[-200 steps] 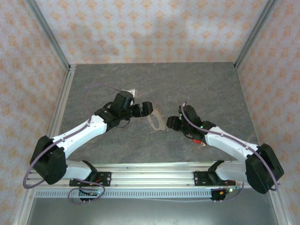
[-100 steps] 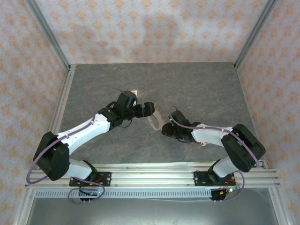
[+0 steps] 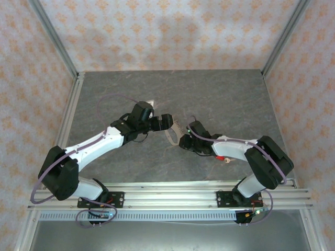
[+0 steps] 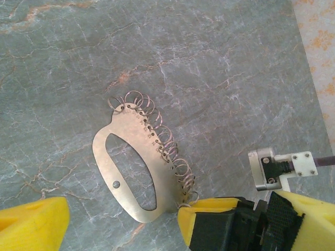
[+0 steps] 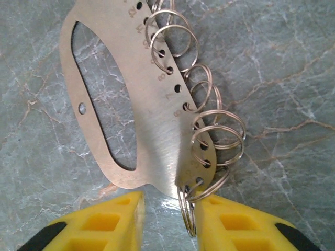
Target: Put the keys on the keyring
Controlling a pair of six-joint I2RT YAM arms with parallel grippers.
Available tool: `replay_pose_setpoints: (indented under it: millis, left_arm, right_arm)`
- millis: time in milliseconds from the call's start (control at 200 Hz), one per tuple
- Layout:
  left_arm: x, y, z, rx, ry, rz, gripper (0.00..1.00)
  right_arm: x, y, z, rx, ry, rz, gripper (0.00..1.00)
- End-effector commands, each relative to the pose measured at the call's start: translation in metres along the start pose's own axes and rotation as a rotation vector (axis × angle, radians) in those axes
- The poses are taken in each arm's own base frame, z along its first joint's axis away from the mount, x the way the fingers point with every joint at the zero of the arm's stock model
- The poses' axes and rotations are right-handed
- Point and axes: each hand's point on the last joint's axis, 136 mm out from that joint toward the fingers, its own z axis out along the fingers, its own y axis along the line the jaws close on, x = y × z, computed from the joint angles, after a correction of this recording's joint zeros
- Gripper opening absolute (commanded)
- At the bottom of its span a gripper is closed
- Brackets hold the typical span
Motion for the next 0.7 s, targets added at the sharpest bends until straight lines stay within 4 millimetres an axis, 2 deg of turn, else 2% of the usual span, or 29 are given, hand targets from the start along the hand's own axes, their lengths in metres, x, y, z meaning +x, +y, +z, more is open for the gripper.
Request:
replay_pose_setpoints:
  millis: [0,190,395,696]
  left_arm:
    - [-0.009,-0.007,0.0,0.011,-0.034,0.014,0.99]
    - [-0.01,-0.008,0.001,0.015,-0.035,0.013,0.99]
    - [-0.009,-0.008,0.002,0.018,-0.032,0.008,0.98]
    - [-0.01,-0.009,0.001,0.019,-0.034,0.008,0.98]
  right_arm:
    - [-0.01,0.01,-0.005,-0.016,-0.031,-0.004,0.3]
    - [-0.009,0.007,-0.007,-0.004,-0.036,-0.005,0.3]
    - [-0.007,0.001,0.0,0.021,-0.028,-0.01,0.29]
    - [-0.005,-0.012,0.004,0.073,-0.03,-0.021,0.18]
